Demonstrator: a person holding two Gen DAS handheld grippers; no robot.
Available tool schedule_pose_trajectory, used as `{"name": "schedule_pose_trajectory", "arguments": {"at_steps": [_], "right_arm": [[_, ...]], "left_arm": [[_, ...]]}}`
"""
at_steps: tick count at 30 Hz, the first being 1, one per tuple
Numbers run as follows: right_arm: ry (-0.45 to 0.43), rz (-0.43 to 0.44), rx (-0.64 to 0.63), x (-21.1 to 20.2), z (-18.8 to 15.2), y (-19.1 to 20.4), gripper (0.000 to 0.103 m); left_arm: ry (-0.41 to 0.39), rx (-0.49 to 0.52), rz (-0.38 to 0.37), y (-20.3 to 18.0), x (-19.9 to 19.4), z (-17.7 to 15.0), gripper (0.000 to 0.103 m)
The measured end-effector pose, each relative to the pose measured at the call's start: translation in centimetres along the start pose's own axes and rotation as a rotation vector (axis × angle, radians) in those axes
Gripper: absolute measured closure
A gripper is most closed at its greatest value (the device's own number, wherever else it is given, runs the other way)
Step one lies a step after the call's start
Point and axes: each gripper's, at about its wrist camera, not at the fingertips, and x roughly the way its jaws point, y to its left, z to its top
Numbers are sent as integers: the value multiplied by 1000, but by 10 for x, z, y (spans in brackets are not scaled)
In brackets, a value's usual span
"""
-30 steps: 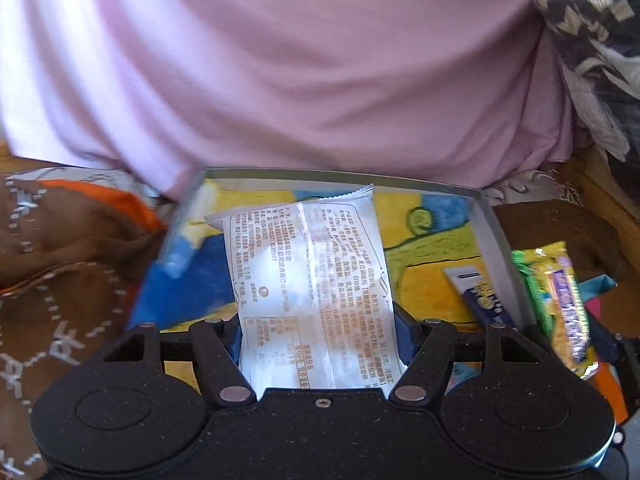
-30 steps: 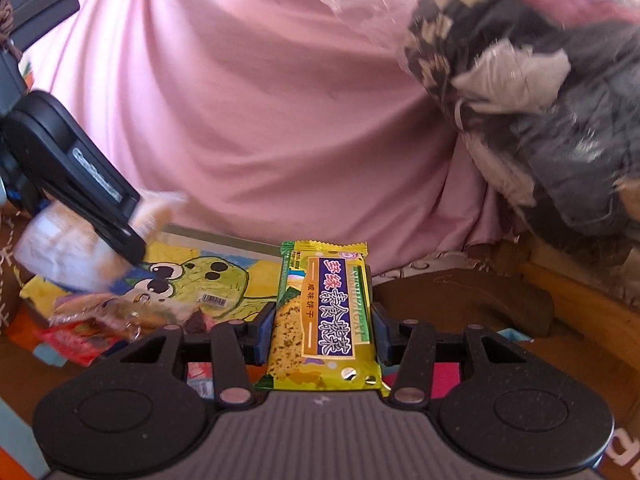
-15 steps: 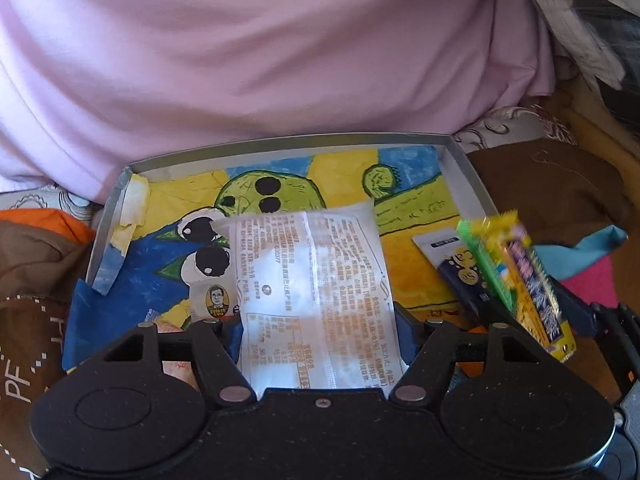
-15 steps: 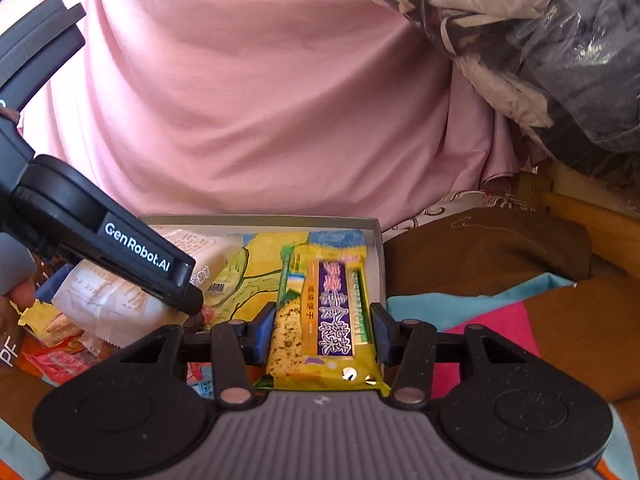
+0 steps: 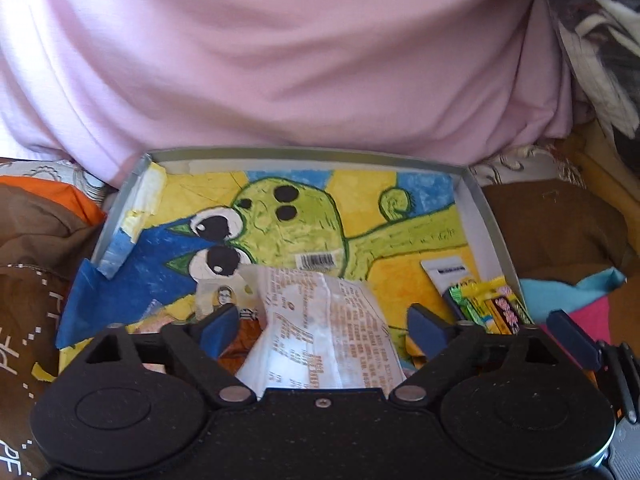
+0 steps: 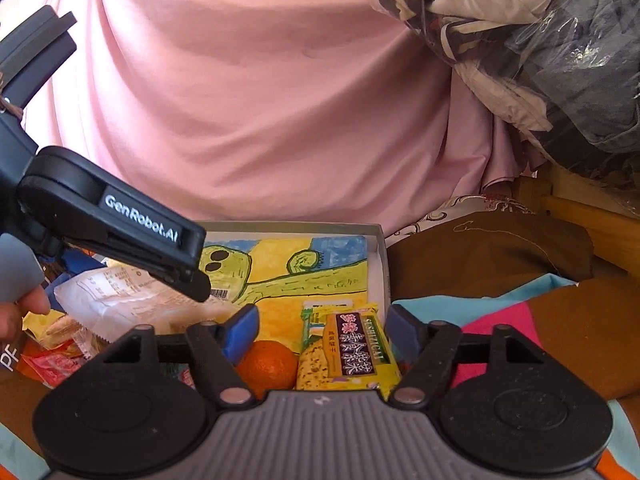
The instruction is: Organize snacks
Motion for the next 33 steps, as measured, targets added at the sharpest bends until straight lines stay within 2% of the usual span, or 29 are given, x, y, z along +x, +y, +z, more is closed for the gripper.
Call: {"name": "schedule_pose_trajectory", "arguments": {"at_steps": [9,17,33], "right_arm": [[-38,-2,13,-10,5,2,8],[-63,16,31,-21,12,3,0],[-108,0,35,-50,20,10,0]], "left_arm": [[-75,-61,25,12,-14,-3,3],[-130,-68,63,23,-29,-7,1],[-131,-110,86,45,-56,-23,1]]}}
